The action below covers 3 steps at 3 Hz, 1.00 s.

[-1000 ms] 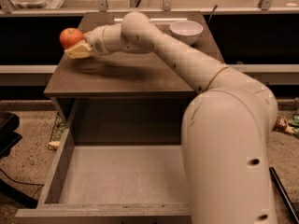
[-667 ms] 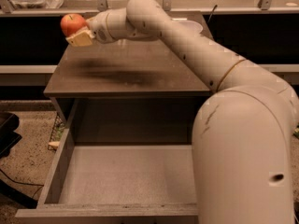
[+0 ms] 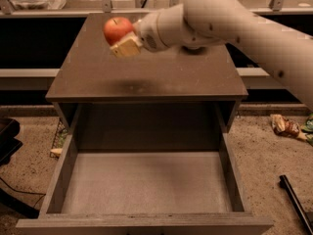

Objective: Place apple into top drawer

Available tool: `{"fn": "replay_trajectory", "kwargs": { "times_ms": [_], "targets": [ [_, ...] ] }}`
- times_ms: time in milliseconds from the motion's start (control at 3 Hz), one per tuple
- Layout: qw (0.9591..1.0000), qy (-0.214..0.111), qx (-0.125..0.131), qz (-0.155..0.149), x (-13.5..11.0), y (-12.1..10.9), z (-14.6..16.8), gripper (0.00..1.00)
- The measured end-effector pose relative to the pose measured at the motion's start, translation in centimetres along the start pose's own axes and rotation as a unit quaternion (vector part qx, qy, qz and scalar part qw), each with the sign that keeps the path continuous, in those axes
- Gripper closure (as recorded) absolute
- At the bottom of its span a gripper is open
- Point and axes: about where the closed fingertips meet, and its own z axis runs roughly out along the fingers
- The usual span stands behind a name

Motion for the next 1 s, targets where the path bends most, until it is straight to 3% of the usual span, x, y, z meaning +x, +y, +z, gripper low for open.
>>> {"fn": "replay_trajectory", "kwargs": {
  "times_ms": [333,667,1000],
  "targets": [
    [0.9973,0.069,-0.011,0.020,8.0,2.4,-4.9,1.00],
    [0.9927,0.105,-0.036,0.047,15.0,5.8,-9.0,1.00],
    [0.9878,0.119,-0.060,0.080,21.2,10.0,-14.7,1.00]
  ]
}}
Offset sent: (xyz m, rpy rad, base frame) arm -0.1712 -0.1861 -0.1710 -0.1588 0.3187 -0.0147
